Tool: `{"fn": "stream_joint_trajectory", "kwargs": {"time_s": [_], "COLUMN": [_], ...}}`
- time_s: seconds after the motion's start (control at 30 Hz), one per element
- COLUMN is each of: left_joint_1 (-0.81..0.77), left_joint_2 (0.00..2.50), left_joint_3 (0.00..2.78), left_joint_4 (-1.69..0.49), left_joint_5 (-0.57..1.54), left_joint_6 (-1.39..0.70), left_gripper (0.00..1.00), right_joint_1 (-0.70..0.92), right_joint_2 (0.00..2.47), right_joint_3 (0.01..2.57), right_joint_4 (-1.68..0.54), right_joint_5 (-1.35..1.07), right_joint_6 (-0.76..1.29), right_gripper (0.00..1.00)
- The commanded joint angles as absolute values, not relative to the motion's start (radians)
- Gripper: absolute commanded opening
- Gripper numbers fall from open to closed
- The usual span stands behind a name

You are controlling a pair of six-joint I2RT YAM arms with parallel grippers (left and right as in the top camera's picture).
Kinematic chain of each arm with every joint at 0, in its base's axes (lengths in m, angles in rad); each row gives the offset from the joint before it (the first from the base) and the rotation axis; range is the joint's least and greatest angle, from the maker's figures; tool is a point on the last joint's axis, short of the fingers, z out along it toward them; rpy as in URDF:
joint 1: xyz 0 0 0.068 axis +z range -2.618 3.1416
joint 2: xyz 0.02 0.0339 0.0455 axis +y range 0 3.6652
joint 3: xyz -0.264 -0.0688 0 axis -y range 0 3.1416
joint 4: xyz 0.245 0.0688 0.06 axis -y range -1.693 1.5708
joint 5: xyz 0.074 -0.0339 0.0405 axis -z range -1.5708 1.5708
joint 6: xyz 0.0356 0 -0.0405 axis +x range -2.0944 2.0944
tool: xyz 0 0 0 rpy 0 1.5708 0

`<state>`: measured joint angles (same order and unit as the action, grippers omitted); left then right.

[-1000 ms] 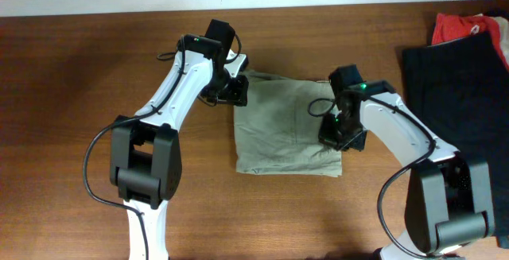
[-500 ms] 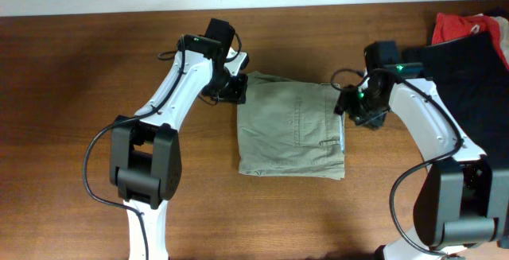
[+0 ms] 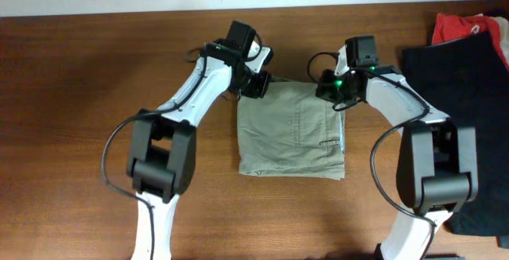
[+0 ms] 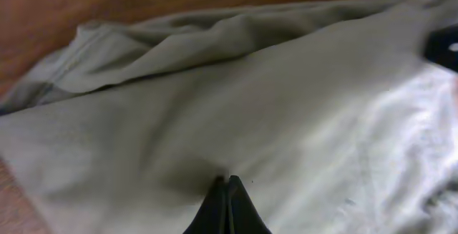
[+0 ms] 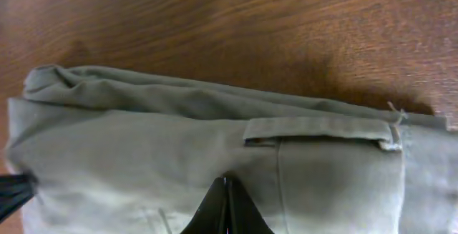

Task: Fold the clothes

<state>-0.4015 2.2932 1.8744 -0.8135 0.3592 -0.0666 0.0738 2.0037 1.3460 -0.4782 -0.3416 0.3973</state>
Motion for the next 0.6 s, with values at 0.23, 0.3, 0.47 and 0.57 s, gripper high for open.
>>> {"fn": "stream_joint_trajectory", "kwargs": {"time_s": [0.23,0.3,0.47,0.57], "left_joint_1": [-0.244,-0.207,-0.153,-0.158], "left_joint_2": [2.35,2.35,2.297,2.191], "left_joint_3": [1.866,1.868,1.926,1.927], "left_joint_4": [-0.823,-0.824,-0.926,-0.971], "left_joint_5": [0.393,0.389,0.367,0.34], "left_joint_6": [-0.143,-0.141,-0.129,-0.099], "left_gripper": [0.01,0.01,0.01,0.01], "right_joint_1": [0.076,0.071,0.024,0.025], "right_joint_2": [2.083,2.08,1.986,1.865], "right_joint_3": [1.356,1.361,1.442,1.47], "right_joint_4": [-0.502,-0.523,-0.711,-0.819], "right_joint_5": [-0.221,-0.181,-0.131,-0.092], "right_joint_6": [0.459,0.481,0.483,0.461], "right_gripper": [0.04,0.04,0.04,0.04]}}
